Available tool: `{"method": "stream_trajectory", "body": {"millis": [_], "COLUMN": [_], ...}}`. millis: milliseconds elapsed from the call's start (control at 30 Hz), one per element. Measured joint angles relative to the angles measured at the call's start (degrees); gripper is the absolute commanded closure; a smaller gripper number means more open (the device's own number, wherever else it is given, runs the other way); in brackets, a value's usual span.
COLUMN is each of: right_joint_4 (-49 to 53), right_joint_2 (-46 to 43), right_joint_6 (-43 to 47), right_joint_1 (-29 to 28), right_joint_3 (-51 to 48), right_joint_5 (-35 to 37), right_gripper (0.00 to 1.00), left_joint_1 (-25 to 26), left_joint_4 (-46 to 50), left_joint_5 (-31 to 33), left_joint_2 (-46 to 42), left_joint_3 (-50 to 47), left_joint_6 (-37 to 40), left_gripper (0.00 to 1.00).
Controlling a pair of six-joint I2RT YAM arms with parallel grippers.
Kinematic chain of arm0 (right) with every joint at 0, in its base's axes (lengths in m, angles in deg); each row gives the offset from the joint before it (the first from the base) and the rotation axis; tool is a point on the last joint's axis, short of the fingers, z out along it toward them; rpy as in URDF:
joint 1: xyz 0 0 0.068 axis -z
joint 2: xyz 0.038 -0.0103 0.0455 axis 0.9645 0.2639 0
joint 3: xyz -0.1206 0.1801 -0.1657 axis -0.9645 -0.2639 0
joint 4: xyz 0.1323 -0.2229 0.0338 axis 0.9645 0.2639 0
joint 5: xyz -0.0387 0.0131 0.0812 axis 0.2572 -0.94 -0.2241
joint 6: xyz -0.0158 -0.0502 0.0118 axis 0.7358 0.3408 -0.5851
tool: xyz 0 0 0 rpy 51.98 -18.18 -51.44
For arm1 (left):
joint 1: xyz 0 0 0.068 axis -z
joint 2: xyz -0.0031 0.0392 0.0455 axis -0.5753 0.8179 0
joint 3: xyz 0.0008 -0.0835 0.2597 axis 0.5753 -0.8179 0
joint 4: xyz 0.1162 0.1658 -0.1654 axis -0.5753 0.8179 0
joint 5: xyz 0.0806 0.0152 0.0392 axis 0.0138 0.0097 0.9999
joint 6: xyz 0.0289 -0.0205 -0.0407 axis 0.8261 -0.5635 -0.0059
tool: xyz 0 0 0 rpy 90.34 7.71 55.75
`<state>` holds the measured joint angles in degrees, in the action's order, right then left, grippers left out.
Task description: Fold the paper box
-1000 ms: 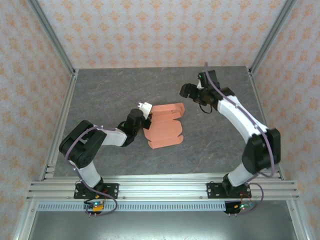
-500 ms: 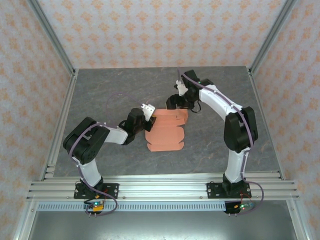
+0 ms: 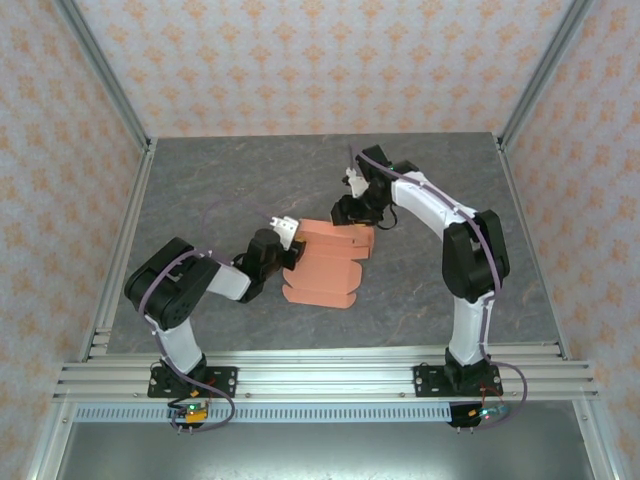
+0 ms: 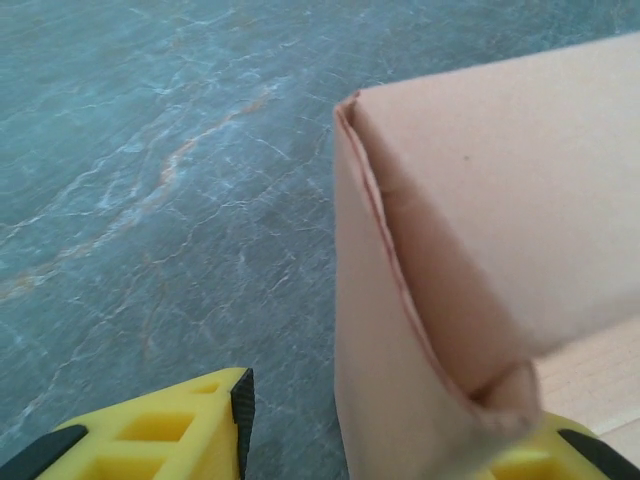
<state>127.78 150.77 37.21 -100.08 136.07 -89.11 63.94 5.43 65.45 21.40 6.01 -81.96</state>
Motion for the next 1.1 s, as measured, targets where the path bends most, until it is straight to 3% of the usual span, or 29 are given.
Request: {"method": "stream_trajectory", "body": {"millis": [467,1100], "right_joint_4": [-12.90,-18.23], "right_joint_2": [-7.63,-8.79], "right_joint_6": [-12.66,-18.01], "right_joint_1": [-1.60,-1.60], "right_joint_3": [-13.22,-16.46], "right_joint_5": [-0.04,0.74], "right_gripper": [0.49,0.47], "left_joint_1": [2.23,3.89], "left_joint_4": [-3.39,-5.09], "left_joint_5": [2.97,6.80], "left_joint_2": [-0.46,5.64], "left_joint_3": [0.94,6.91], "left_joint_6": [-1.22,-1.46], "left_gripper": [0.94,1.00]}}
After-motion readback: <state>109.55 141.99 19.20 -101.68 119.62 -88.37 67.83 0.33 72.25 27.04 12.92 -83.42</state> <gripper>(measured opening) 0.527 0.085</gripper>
